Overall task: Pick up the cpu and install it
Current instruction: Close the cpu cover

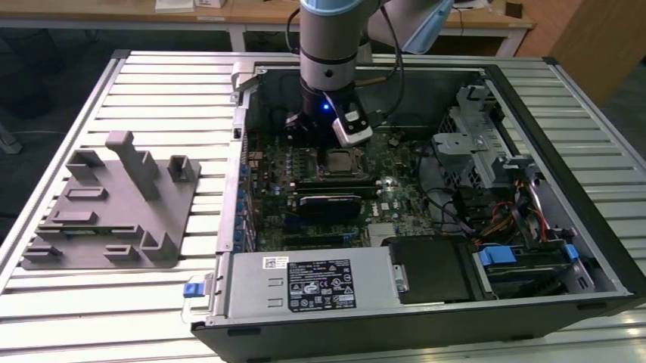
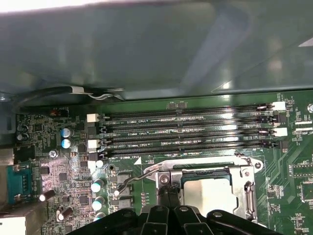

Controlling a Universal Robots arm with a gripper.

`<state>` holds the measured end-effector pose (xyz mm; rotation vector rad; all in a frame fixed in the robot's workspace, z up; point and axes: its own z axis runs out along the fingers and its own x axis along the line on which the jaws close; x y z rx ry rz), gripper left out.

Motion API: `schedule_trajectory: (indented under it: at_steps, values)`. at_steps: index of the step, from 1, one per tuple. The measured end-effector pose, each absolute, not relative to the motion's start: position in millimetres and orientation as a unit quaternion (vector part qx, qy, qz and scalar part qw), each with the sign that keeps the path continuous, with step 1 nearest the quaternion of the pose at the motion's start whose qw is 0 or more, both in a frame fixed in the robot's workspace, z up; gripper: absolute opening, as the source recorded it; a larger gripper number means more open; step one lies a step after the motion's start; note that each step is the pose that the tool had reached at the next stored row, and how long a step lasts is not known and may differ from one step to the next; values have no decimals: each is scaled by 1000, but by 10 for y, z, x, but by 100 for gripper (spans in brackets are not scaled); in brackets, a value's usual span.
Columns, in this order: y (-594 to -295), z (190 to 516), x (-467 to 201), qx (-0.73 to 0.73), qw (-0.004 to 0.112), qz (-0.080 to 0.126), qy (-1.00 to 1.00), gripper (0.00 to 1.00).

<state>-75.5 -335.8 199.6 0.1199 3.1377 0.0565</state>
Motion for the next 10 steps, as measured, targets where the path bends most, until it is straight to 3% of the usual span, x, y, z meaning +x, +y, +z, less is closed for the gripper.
schedule_trajectory:
  at_steps: [10]
  values:
    - [-3358, 2048, -756, 38, 1, 18, 999, 11]
